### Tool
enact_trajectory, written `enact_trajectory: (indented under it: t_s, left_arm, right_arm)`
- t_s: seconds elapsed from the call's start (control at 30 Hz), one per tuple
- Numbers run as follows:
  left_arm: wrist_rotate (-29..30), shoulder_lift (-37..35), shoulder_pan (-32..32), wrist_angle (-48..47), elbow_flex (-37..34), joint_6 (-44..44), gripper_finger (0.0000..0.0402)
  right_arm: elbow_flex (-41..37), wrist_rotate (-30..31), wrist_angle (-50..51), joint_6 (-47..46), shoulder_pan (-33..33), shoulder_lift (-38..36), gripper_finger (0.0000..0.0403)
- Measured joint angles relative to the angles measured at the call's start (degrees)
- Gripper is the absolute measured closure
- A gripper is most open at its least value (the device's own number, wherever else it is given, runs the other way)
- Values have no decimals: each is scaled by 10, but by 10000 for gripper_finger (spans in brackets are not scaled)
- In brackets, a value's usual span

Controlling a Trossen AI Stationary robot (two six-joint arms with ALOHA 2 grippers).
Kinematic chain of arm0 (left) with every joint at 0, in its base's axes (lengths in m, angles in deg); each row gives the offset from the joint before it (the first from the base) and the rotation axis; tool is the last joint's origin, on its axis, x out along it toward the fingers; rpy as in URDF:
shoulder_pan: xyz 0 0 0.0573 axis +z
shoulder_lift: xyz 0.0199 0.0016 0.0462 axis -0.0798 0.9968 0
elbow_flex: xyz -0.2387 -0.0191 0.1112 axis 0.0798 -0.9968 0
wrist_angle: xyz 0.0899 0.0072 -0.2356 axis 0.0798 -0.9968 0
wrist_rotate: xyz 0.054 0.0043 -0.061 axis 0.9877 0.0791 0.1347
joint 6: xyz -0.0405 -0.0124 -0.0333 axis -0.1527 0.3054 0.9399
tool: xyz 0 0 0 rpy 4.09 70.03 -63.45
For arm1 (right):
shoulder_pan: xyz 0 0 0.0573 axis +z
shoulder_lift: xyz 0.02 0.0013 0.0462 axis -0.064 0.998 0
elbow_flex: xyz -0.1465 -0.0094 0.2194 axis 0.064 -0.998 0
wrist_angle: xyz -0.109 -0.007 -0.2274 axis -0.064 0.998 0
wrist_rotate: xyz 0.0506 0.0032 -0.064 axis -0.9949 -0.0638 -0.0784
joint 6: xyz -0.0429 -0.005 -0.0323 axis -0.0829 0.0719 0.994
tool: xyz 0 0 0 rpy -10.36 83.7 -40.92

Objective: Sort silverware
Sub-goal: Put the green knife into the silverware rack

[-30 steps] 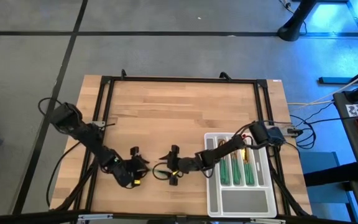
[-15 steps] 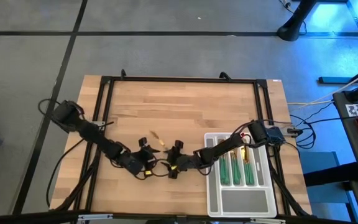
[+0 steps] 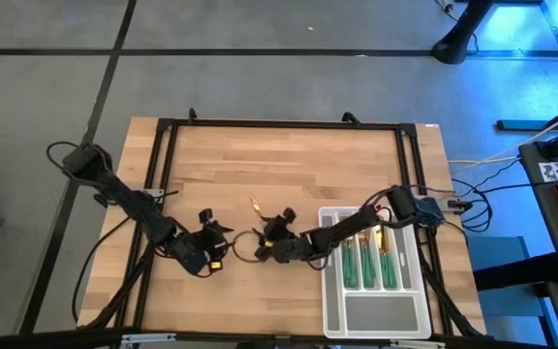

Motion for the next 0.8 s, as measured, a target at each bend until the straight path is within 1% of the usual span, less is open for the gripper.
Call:
enact_trajectory:
  t_s: [0.13,0.23,0.3,0.4,0.5,0.57,0.6,0.73,0.8]
  left_arm:
    - [10,12,-6,1,-24,61,231]
    - [19,23,-14,7,-37,106,231]
    - [19,27,-21,9,-41,123,231]
    - [20,32,-35,23,-44,135,231]
    - [28,32,-47,41,-44,132,231]
    - [44,32,-56,54,-44,127,231]
    - [52,32,-61,67,-44,120,231]
    - [60,32,-81,116,-44,67,231]
    - [61,32,-90,133,-44,37,231]
  right_arm:
    - [1,-54,24,-110,-21,23,199]
    - [4,-57,48,-132,-32,37,201]
    - [5,-65,80,-133,-37,43,212]
    - [7,-104,134,-145,-44,43,254]
    - [9,-114,174,-151,-44,42,324]
    - [9,-117,183,-138,-41,41,373]
    - [9,-117,184,-127,-36,41,382]
    - [9,-113,189,-113,-24,37,374]
    - [9,-112,215,-102,-14,28,380]
